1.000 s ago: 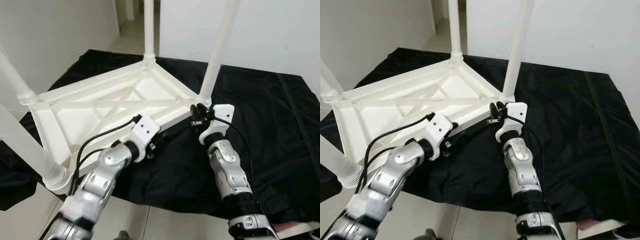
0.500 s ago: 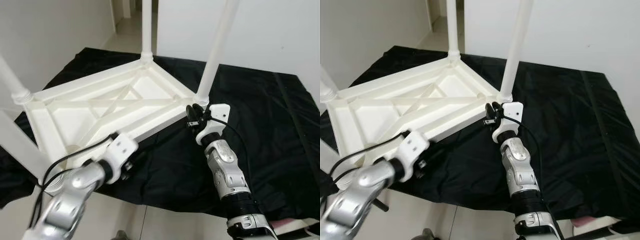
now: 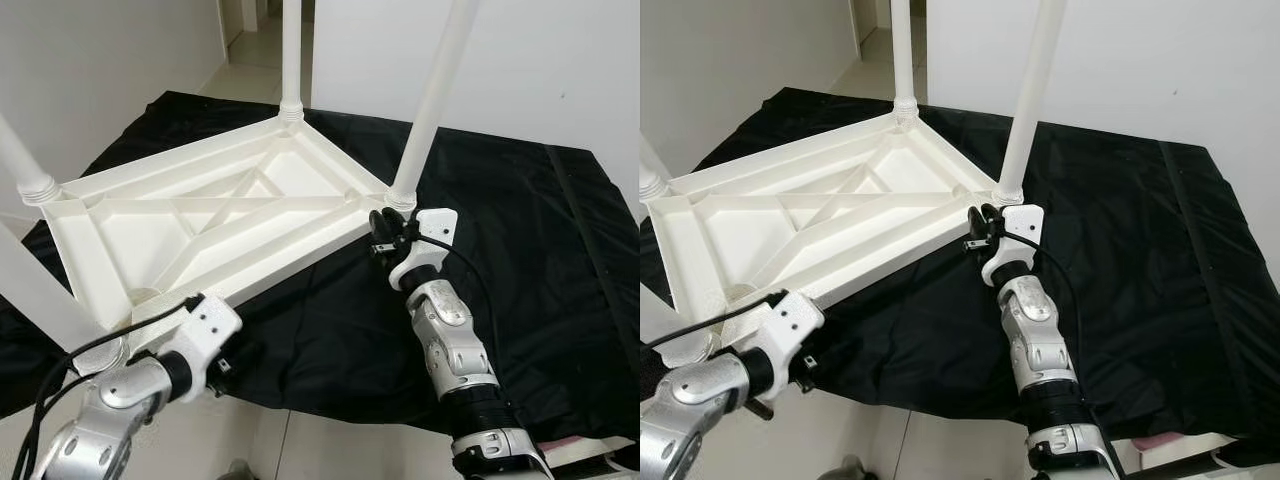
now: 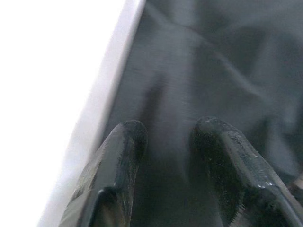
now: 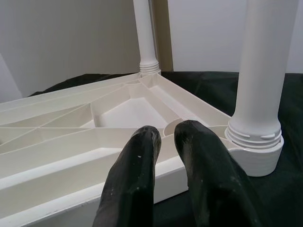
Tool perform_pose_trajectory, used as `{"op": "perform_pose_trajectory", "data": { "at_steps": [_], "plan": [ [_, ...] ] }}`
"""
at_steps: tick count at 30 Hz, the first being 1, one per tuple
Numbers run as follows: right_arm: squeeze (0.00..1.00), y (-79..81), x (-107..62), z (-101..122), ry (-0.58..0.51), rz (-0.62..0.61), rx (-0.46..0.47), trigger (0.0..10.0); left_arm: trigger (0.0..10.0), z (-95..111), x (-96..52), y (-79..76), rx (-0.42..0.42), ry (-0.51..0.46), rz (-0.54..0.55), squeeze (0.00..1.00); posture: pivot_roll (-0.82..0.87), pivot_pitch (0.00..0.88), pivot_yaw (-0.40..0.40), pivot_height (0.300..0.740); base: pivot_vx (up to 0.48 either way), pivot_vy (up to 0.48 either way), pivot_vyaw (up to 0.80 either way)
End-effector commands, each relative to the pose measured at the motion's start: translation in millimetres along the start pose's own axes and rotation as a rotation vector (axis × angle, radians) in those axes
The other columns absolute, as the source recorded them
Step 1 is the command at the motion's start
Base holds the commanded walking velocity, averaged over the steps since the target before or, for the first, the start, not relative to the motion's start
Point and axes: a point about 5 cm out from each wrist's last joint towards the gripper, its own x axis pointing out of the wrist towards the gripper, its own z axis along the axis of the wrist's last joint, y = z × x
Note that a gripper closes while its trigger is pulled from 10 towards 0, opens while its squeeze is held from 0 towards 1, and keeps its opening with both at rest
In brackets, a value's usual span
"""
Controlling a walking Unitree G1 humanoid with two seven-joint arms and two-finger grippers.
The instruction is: Building children table
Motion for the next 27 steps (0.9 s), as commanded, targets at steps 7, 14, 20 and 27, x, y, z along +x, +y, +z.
{"op": "perform_pose_trajectory", "data": {
  "at_steps": [7, 14, 20, 27],
  "plan": [
    [0.00, 2.0, -0.8, -1, 0.005, 0.003, 0.011, 10.0, 10.0, 6, -12.8, 23.8, -0.041, -0.033, 0.123, 0.00, 0.19, 0.058, -0.013, 0.740, 0.000, 0.000, 0.00],
    [0.00, 3.3, -3.0, -3, 0.012, 0.008, 0.016, 10.0, 10.0, 16, -21.2, -10.0, -0.134, -0.122, -0.040, 0.00, 0.21, 0.067, -0.021, 0.740, 0.000, 0.000, 0.00],
    [0.00, 7.0, -0.8, -4, 0.019, 0.029, 0.023, 10.0, 10.0, 15, -34.1, -21.0, -0.183, -0.136, -0.081, 0.00, 0.23, 0.077, -0.038, 0.740, 0.000, 0.000, 0.00],
    [0.00, 16.7, 8.0, -8, 0.037, 0.083, 0.040, 10.0, 10.0, 9, -67.1, -15.2, -0.289, -0.145, 0.053, 0.00, 0.30, 0.091, -0.078, 0.740, 0.000, 0.000, 0.00]
  ]
}}
